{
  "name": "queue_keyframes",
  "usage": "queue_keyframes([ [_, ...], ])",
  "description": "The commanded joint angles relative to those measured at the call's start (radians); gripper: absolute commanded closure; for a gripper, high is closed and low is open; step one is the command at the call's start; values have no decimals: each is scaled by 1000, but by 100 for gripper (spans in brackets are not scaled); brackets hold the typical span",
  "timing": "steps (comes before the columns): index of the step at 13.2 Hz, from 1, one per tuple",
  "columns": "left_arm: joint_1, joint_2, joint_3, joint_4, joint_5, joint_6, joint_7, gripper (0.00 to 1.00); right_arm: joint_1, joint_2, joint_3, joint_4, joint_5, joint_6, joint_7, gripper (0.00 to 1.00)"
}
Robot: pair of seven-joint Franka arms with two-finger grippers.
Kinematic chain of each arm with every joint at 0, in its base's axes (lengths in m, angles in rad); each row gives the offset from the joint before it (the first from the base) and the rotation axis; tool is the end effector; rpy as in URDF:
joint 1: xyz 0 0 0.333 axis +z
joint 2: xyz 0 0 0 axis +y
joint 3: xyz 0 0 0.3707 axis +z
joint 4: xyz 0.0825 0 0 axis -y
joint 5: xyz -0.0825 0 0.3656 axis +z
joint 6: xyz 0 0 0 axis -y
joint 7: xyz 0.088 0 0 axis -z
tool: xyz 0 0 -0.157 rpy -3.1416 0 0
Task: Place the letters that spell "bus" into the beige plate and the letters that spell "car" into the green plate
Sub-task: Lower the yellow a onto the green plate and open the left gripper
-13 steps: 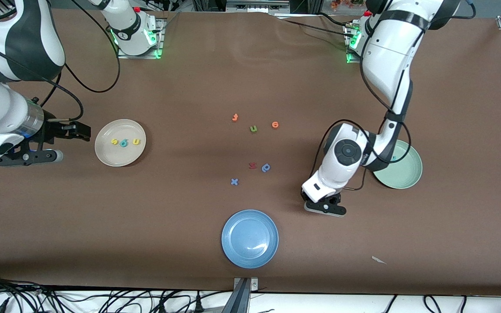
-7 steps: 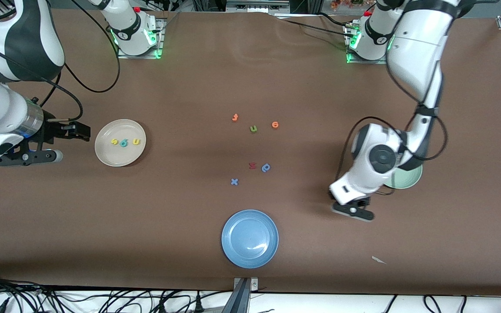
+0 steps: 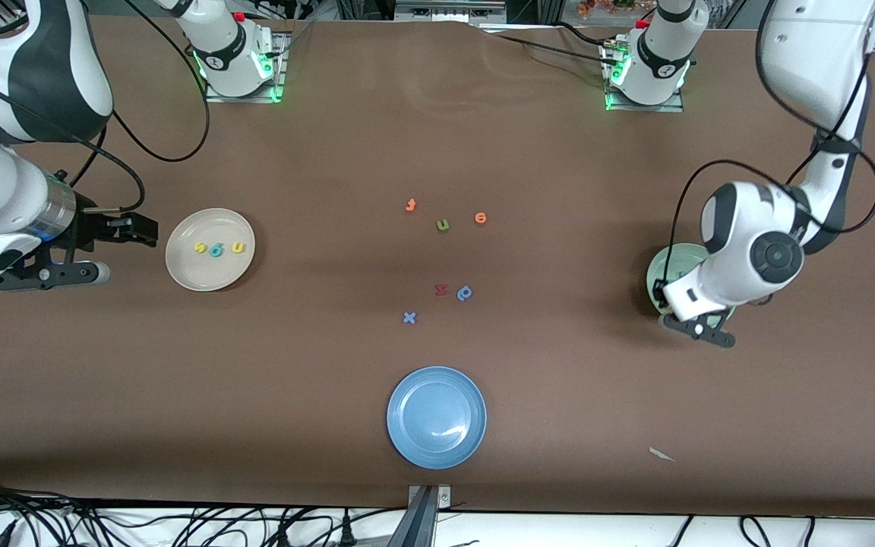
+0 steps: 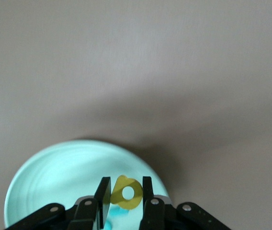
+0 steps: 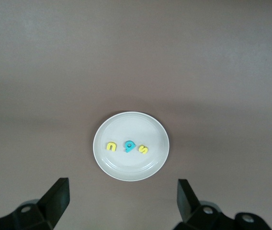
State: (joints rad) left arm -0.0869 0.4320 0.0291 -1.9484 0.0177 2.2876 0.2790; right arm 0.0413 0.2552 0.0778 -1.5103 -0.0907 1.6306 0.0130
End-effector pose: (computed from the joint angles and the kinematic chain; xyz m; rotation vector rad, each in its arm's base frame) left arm 0.6141 -0.0353 0.2630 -3.0754 0.5456 0.1483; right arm 0.6120 0.0543 0.5144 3.0511 0.1778 -0.1976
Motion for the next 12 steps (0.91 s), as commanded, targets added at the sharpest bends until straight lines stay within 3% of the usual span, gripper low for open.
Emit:
queue_keyframes([
  [1,71,-136,-8,-173,27,1,81,100,-11,-31,7,-31,-7,2,-21,1],
  [4,133,-151,-2,-198,140,4,98,100,-11,-31,7,-31,-7,2,-21,1],
  [9,133,-147,-1,-195,142,12,85,100,-11,-31,7,-31,-7,0,-21,1],
  [10,133,-145,-1,-193,142,13,86,76,-9,-31,7,-30,-7,0,-19,1],
  [11,134,-145,-1,-193,142,16,88,6,-9,-31,8,-25,-7,2,-9,1],
  [12,134,-151,-1,-193,142,26,91,0,-9,-30,8,-21,-12,3,-8,1],
])
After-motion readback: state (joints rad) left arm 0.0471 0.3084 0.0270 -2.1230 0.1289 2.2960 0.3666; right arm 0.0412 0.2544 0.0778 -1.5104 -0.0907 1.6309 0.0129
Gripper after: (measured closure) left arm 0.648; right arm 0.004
